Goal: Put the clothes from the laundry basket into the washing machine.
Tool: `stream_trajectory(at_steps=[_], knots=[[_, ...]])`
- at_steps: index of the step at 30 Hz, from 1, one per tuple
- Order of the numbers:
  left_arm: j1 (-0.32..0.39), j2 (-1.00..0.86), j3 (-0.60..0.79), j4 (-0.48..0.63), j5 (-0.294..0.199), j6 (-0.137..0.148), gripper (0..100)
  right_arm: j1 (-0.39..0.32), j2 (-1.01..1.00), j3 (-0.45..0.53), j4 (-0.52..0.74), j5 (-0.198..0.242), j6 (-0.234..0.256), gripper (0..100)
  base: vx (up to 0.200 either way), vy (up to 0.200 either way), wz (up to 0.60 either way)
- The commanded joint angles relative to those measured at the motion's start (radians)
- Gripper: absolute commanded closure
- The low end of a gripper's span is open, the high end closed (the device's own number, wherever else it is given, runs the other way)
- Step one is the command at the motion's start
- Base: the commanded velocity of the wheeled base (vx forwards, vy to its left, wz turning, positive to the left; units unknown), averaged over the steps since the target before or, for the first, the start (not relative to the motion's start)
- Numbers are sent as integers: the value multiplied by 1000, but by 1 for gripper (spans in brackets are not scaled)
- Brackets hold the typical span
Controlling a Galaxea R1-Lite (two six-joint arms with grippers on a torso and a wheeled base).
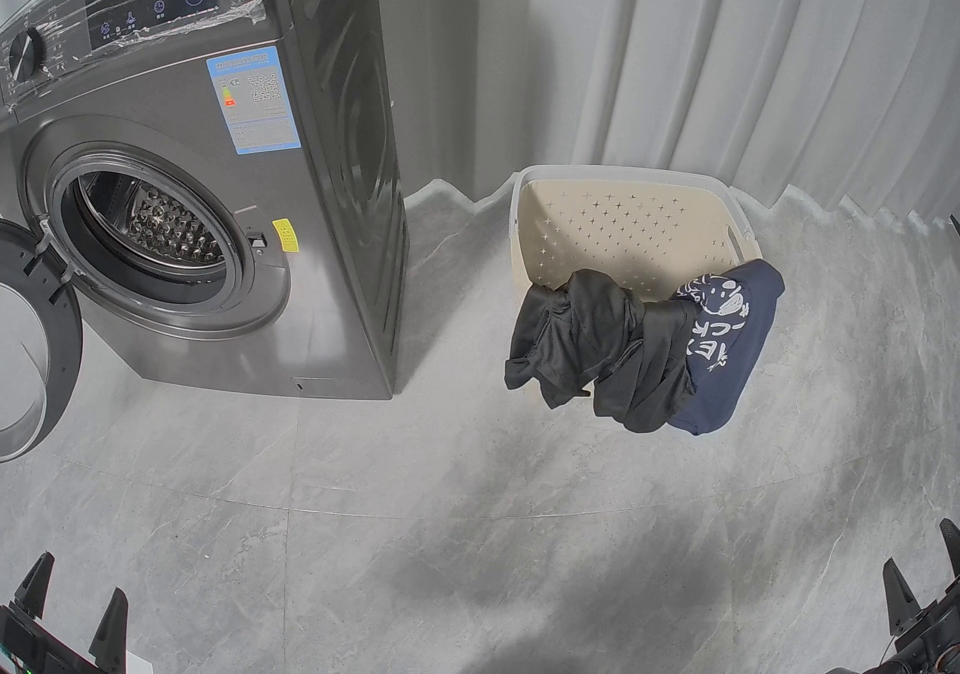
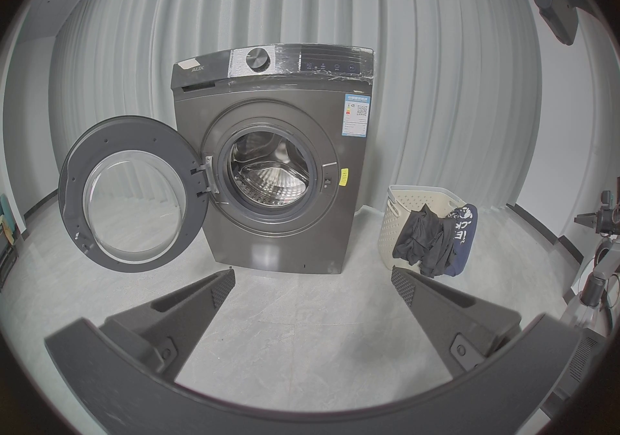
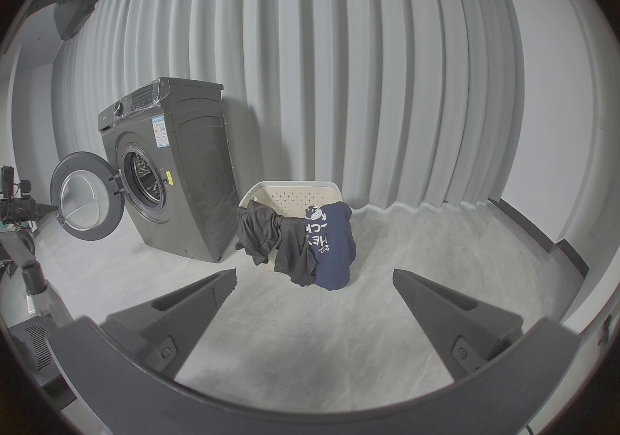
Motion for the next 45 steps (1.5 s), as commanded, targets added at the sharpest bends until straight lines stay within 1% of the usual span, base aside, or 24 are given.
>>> stream_trajectory(at_steps=[1, 7, 13, 18, 31, 40, 45], knots=[[0, -10, 15, 0, 0, 0, 0, 0, -16, 18, 0, 0, 1, 0, 0, 0, 0], [0, -10, 15, 0, 0, 0, 0, 0, -16, 18, 0, 0, -1, 0, 0, 0, 0], [0, -10, 15, 0, 0, 0, 0, 0, -16, 18, 0, 0, 1, 0, 200, 0, 0], [0, -10, 15, 0, 0, 1, 0, 0, -16, 18, 0, 0, -1, 0, 0, 0, 0], [0, -10, 15, 0, 0, -2, 0, 0, -16, 18, 0, 0, -1, 0, 0, -200, 0], [0, -10, 15, 0, 0, -2, 0, 0, -16, 18, 0, 0, 1, 0, 0, 0, 0], [0, -10, 15, 0, 0, 0, 0, 0, -16, 18, 0, 0, -1, 0, 200, 0, 0]])
